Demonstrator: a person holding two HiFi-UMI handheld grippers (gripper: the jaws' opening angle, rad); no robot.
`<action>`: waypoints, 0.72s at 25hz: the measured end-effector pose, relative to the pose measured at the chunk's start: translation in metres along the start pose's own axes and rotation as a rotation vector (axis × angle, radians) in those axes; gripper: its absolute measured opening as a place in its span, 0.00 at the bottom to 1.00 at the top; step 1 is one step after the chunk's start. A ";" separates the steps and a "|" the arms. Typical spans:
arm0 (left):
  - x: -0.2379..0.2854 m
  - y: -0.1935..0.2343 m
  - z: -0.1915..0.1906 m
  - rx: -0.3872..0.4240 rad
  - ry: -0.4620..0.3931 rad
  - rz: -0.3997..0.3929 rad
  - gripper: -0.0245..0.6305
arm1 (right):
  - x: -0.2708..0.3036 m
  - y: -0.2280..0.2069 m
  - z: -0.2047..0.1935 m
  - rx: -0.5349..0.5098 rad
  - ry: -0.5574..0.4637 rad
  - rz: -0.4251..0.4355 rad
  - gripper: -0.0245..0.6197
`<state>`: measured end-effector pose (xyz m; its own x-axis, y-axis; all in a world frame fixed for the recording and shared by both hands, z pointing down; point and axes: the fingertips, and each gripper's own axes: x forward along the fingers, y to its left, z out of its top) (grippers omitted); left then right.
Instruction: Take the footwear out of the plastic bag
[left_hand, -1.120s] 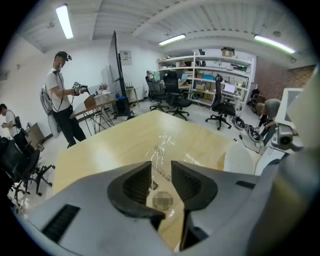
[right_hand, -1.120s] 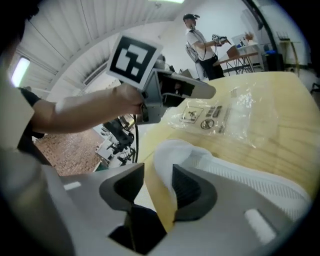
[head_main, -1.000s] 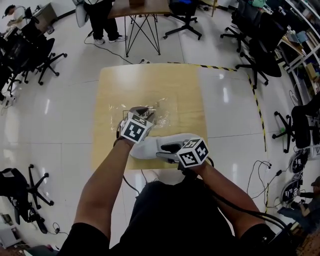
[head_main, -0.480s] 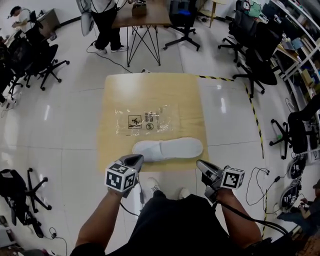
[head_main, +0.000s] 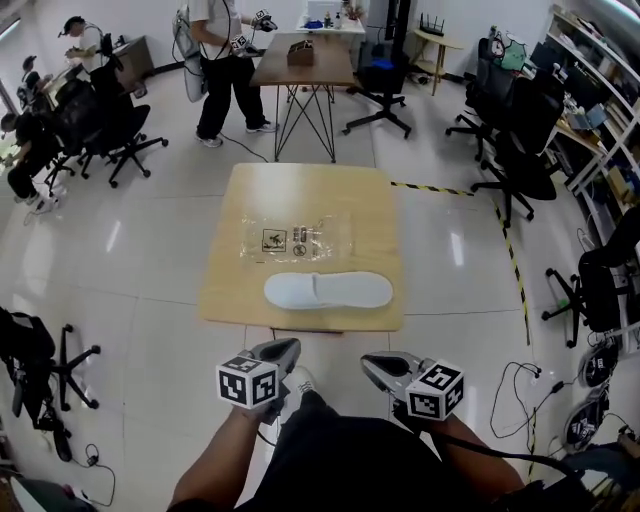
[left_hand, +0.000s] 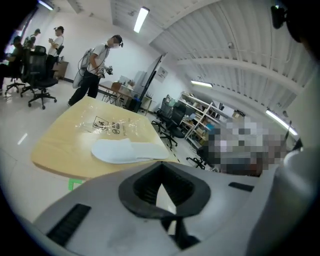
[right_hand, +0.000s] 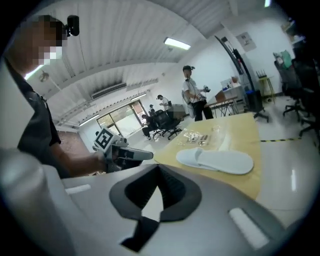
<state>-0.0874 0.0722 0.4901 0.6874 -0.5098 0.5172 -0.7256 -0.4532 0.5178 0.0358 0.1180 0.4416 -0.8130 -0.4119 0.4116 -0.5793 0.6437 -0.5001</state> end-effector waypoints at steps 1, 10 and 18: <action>-0.007 -0.008 -0.004 -0.006 -0.012 0.012 0.05 | -0.013 0.002 -0.002 0.006 -0.028 -0.018 0.04; -0.065 -0.093 -0.059 0.055 -0.071 0.057 0.05 | -0.092 0.011 -0.050 0.053 -0.133 -0.098 0.04; -0.094 -0.106 -0.094 0.098 -0.052 0.135 0.05 | -0.124 0.029 -0.074 0.024 -0.118 -0.112 0.04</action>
<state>-0.0724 0.2363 0.4508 0.5832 -0.6066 0.5404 -0.8123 -0.4462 0.3757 0.1238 0.2351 0.4322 -0.7439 -0.5540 0.3737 -0.6666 0.5747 -0.4748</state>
